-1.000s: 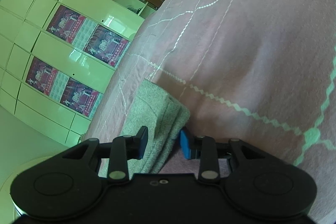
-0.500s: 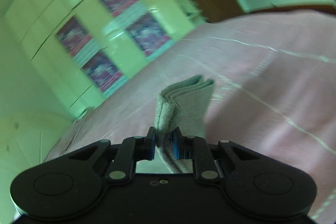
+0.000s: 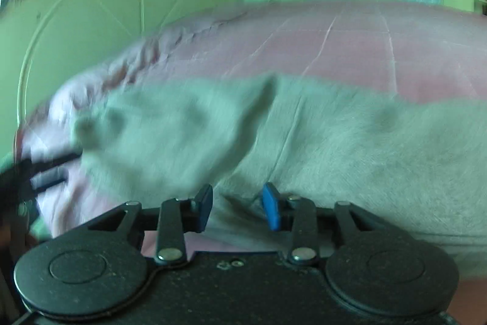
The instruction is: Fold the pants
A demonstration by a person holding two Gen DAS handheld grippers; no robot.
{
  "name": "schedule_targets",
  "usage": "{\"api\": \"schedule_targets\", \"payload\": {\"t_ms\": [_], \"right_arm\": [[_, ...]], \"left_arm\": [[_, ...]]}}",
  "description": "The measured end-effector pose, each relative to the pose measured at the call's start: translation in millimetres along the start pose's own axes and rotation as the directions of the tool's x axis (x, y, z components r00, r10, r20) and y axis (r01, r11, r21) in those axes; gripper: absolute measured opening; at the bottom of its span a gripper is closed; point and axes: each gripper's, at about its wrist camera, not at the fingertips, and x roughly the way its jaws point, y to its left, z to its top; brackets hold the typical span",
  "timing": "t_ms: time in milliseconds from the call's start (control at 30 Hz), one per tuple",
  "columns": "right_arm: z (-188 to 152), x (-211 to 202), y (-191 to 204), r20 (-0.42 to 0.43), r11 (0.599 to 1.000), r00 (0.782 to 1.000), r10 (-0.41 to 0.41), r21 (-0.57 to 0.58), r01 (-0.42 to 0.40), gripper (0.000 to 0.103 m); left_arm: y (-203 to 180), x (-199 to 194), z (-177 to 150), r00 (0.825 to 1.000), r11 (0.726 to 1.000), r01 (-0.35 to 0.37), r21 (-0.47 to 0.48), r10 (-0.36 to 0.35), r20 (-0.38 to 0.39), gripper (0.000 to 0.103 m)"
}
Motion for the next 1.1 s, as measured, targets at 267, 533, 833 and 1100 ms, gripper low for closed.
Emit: {"api": "schedule_targets", "payload": {"t_ms": [267,533,833,1100], "right_arm": [[8,-68,-51,0.143,0.983,0.985,-0.094,0.169,0.069,0.028],[-12,-97,-107,0.183,0.936,0.957,-0.224,0.314,0.158,0.033],[-36,-95,-120,0.195,0.93,0.958,-0.208,0.343,0.132,0.033],[-38,-106,-128,0.228,0.929,0.952,-0.206,0.352,0.117,0.038]], "left_arm": [[-29,8,-5,0.979,0.977,0.202,0.074,-0.199,-0.036,0.103],[-139,43,-27,0.907,0.927,0.337,0.167,-0.272,-0.321,0.056],[-140,70,-41,0.865,0.952,0.296,-0.08,-0.303,-0.399,0.053],[-125,70,-43,0.871,0.897,0.331,-0.292,-0.41,-0.272,0.018]]}}
